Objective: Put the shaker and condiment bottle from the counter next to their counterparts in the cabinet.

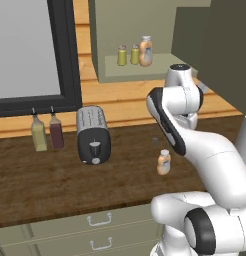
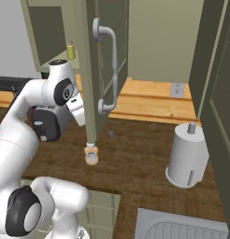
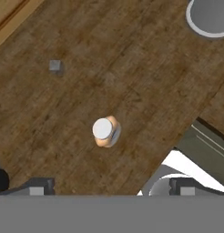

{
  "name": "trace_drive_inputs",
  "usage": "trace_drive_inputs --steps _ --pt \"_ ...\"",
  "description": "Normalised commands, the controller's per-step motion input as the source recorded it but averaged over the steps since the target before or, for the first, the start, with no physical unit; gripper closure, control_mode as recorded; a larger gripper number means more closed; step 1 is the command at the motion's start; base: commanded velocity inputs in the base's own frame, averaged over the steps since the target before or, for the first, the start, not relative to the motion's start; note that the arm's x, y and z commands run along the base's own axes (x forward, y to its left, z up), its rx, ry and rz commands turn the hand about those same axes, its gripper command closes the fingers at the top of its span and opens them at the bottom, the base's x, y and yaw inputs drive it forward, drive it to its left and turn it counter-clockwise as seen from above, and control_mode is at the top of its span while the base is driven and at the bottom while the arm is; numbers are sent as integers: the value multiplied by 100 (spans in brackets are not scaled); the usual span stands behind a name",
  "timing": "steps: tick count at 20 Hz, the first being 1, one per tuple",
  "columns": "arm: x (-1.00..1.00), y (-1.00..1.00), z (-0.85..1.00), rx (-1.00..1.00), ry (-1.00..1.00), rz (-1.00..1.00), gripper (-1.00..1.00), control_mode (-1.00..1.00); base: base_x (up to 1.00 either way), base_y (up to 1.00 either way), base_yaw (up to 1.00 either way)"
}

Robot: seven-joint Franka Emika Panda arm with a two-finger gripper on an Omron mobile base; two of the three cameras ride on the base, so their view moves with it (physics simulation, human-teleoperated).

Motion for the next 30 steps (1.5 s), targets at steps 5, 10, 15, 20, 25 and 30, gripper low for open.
trace_drive_inputs --steps 5,10,15,20,25,30 --pt "0 0 -25 -11 -11 0 -100 -100 0 0 0" --pt "0 0 -18 -10 -13 0 -100 -100 0 0 0" --pt "0 0 -8 -1 -3 0 -100 -100 0 0 0" --pt "2 0 -8 1 0 0 -100 -100 0 0 0" --pt "4 0 -9 0 0 0 -100 -100 0 0 0" --pt "2 0 -10 0 1 0 -100 -100 0 0 0"
